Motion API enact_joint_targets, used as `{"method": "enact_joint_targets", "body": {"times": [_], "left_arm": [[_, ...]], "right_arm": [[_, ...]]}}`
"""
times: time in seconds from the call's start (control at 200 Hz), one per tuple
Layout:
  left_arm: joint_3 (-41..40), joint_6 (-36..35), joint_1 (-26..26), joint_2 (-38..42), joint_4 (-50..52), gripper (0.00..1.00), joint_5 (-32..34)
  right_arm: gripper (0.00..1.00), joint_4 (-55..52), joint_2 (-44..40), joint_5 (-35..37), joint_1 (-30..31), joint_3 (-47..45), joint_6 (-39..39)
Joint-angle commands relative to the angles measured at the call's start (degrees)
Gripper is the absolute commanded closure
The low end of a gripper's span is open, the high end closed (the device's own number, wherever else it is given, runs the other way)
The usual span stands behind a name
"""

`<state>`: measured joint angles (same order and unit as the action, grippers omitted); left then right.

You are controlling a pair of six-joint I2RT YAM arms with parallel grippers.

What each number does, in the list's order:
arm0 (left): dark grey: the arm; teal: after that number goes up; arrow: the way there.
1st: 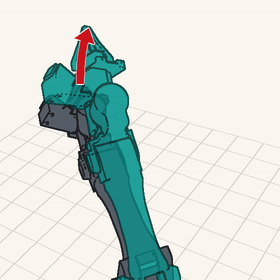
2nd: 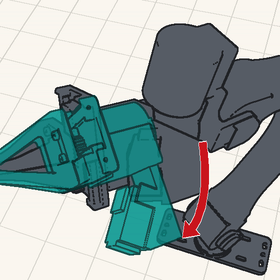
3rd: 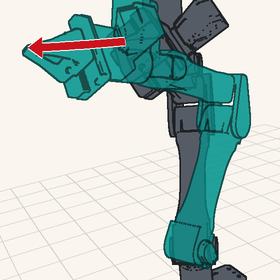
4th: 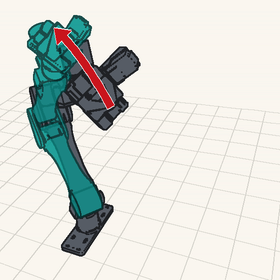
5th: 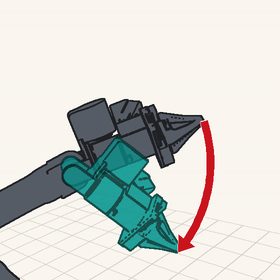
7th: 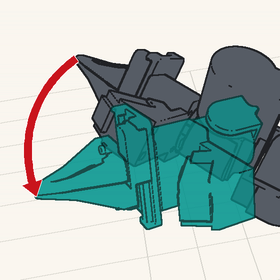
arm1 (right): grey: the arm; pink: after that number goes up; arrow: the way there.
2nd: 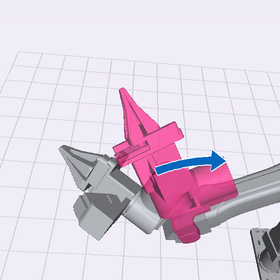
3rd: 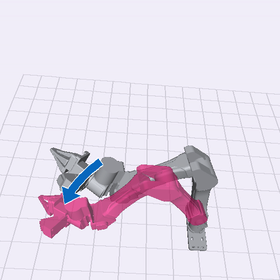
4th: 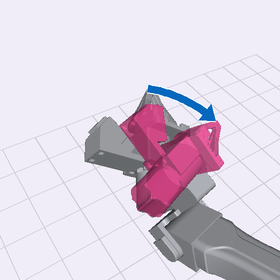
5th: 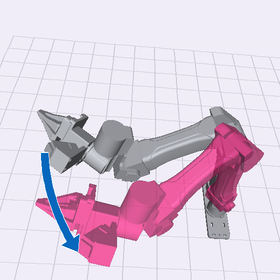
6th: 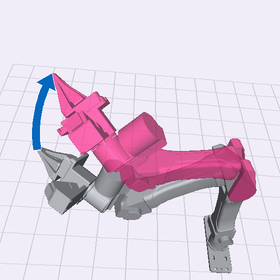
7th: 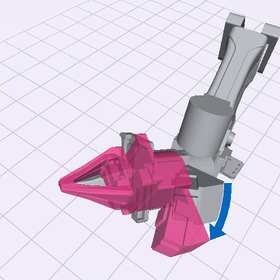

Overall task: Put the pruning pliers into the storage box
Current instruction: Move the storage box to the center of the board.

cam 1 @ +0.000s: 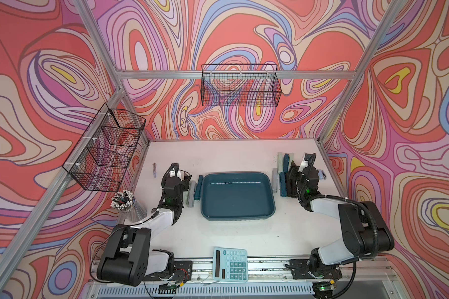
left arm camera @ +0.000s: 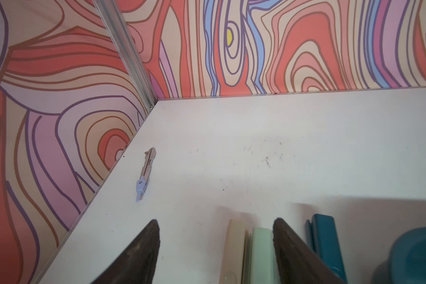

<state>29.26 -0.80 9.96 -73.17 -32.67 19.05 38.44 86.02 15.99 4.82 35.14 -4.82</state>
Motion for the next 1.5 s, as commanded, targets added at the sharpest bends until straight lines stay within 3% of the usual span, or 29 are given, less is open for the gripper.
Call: {"method": "enact_joint_targets", "body": {"times": [0.0,0.175,0.466,0.666,0.781,1.252,1.492], "left_arm": [[8.3,3.16,0.5,3.1,20.32,0.34,0.31],[19.25,13.02,1.14,2.41,42.91,0.47,-8.19],[19.33,18.78,5.15,4.01,55.14,0.47,-14.81],[17.79,19.72,5.65,2.5,55.16,0.5,-18.55],[18.44,18.83,6.74,0.39,54.95,0.59,-20.11],[19.85,17.71,8.95,-6.8,52.58,0.65,-21.87],[21.01,18.03,9.21,-10.15,52.42,0.85,-20.76]], "right_arm": [[0.3,-15.9,-1.78,-2.32,-0.21,4.87,-4.27],[0.38,-32.23,-2.2,-2.89,-0.07,11.22,-12.34],[0.41,-41.39,-6.0,-6.55,5.14,11.34,-18.67],[0.41,-42.74,-6.31,-6.74,7.48,11.45,-21.27],[0.42,-42.05,-6.1,-7.21,7.9,11.16,-22.67],[0.42,-40.21,-4.05,-8.23,8.71,10.2,-23.35],[0.43,-39.94,-3.93,-8.0,8.77,9.35,-23.74]]}}
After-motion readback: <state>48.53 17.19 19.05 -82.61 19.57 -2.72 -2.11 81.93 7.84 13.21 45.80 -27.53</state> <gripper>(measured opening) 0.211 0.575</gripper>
